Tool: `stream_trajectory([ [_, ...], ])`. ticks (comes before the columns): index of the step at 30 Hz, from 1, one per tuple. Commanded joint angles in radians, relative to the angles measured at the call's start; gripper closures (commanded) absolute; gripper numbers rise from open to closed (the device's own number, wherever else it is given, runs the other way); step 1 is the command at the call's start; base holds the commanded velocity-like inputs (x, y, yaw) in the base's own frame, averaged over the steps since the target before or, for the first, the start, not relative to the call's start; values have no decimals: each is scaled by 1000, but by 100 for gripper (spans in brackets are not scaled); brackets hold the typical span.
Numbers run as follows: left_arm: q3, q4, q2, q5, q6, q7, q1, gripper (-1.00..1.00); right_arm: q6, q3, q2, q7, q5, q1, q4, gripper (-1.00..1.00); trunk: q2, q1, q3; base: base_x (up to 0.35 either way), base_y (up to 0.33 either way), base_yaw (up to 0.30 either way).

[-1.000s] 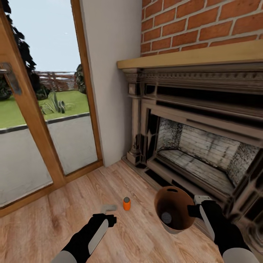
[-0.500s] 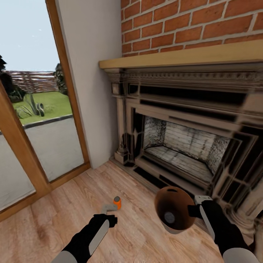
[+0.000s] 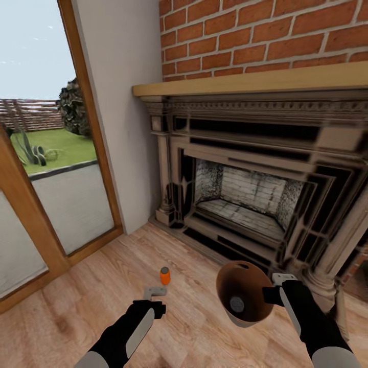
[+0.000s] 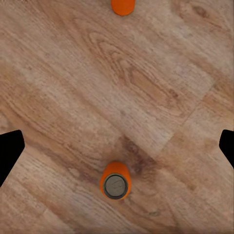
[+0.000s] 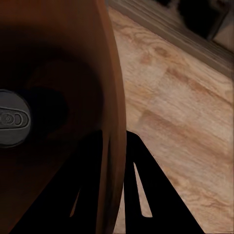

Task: Put the three can of soda from the living room inside the tash can in the kitchen.

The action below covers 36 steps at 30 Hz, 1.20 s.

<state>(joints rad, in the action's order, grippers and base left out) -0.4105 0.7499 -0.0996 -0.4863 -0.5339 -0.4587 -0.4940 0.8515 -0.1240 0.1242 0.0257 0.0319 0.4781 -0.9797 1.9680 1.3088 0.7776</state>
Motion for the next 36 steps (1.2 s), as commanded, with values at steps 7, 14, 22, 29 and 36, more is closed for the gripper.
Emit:
stream_trajectory([
  [7, -9, 0, 0, 0, 1, 0, 0, -100, 0, 0, 2, 8, -13, 1, 0, 100, 0, 0, 0, -25, 168, -280],
  [14, -12, 0, -3, 0, 2, 0, 0, -100, 0, 0, 3, 8, -13, 1, 0, 100, 0, 0, 0, -3, 21, -284],
  [22, -13, 0, -5, -1, 2, 0, 0, -100, 0, 0, 3, 8, -14, 1, 0, 100, 0, 0, 0, 0, 2, -285],
  [29, -13, 0, -5, 0, 2, 0, 0, -100, 0, 0, 4, 8, -14, 1, 0, 100, 0, 0, 0, 0, 0, -285],
  [36, -13, 0, -7, 0, 2, 0, 0, -100, 0, -2, 5, 30, -13, 1, 0, 100, 0, 0, 0, 0, 17, -285],
])
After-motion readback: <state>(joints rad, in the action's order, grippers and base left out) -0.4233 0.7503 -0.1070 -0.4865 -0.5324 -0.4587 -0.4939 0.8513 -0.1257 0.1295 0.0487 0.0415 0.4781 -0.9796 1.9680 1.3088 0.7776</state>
